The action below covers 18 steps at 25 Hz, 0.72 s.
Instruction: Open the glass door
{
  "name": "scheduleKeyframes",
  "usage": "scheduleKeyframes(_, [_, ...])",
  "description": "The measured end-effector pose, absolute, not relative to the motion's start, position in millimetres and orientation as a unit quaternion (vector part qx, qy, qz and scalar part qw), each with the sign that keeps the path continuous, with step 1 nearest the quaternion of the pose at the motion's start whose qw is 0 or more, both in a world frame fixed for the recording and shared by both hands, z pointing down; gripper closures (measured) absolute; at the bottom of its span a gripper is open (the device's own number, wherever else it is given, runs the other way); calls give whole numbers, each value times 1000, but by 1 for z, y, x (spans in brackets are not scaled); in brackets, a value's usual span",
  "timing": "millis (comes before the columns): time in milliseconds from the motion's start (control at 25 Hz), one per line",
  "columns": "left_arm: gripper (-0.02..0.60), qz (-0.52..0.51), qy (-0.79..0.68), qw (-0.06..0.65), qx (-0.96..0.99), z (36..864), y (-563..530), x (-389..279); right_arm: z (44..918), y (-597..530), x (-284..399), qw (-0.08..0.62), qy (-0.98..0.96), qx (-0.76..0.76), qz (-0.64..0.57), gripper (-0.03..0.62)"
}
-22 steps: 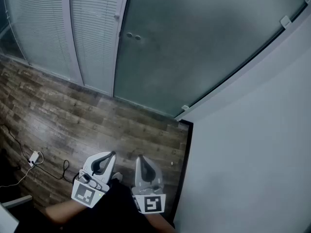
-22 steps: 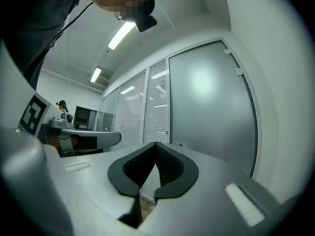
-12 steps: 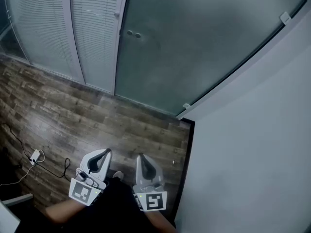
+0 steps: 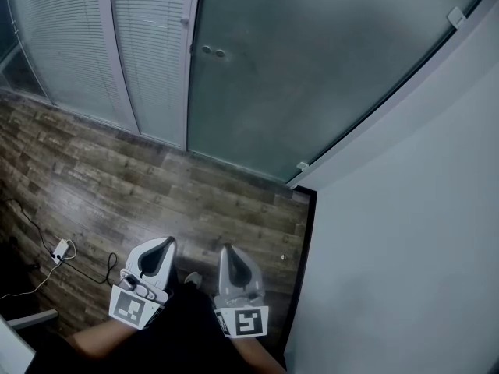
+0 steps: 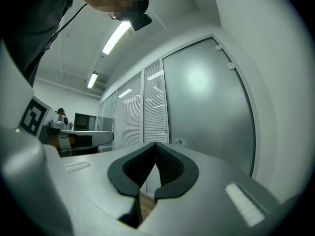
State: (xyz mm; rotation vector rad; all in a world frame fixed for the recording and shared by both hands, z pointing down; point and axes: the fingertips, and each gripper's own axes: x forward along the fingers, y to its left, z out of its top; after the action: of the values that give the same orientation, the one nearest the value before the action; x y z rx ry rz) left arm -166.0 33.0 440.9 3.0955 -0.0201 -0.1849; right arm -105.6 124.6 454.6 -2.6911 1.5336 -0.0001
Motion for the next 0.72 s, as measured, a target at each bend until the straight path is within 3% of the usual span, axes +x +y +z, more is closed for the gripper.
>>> scheduleKeyframes(720, [581, -55, 20, 44, 997, 444, 0, -92, 464, 99, -35, 6, 464, -885, -31, 592])
